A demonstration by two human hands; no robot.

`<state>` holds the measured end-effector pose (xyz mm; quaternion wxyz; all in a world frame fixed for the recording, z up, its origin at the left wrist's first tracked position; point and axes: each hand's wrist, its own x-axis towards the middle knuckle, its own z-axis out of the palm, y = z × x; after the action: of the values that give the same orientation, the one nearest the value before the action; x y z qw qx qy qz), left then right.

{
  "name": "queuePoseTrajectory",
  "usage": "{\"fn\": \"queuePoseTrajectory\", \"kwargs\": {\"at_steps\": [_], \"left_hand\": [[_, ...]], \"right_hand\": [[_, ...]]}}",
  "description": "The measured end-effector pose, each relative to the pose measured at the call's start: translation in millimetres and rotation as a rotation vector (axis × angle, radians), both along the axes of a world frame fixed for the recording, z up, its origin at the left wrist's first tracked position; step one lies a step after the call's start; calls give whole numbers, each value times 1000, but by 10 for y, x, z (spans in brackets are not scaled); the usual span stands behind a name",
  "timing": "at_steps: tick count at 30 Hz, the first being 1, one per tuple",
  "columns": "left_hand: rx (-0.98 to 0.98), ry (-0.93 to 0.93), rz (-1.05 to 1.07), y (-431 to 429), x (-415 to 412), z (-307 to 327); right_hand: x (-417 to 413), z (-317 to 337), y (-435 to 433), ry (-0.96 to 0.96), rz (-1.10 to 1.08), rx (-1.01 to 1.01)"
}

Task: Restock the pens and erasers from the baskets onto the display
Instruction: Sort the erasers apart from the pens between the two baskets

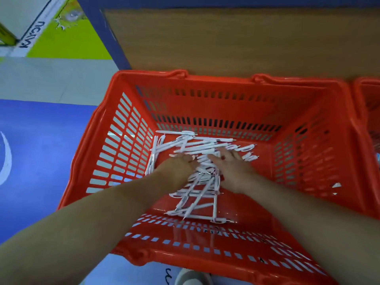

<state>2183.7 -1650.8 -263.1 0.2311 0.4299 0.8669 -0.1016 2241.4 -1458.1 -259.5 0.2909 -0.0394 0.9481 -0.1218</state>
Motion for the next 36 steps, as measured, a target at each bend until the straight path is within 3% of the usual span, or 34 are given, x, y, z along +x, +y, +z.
{"fn": "queuePoseTrajectory", "kwargs": {"at_steps": [3,6,8,10,13,16,24,27,32,36], "left_hand": [[98,-91,2,-82,68,27],[237,-43,211,-125,28,56],[193,-36,465,-177,-133,37],[100,-20,566,-251,-239,-2],[42,-27,487,-327,-211,-50],[67,-27,398,-270,-170,9],[-158,-38,103,-201,-160,88],[-175,-113,48,-215,-194,110],[-154,-229,169,-287,-312,171],[-191,-193,196,-346,-368,318]], "right_hand": [[6,26,4,90,103,176],[21,39,21,152,161,294],[39,66,0,197,191,316],[58,74,-38,202,207,259],[85,36,-114,119,231,163],[114,-28,-142,154,295,201],[29,52,-31,130,362,279],[-4,110,7,-15,380,315],[-175,200,152,-179,346,293],[-251,257,302,-420,118,75]]}}
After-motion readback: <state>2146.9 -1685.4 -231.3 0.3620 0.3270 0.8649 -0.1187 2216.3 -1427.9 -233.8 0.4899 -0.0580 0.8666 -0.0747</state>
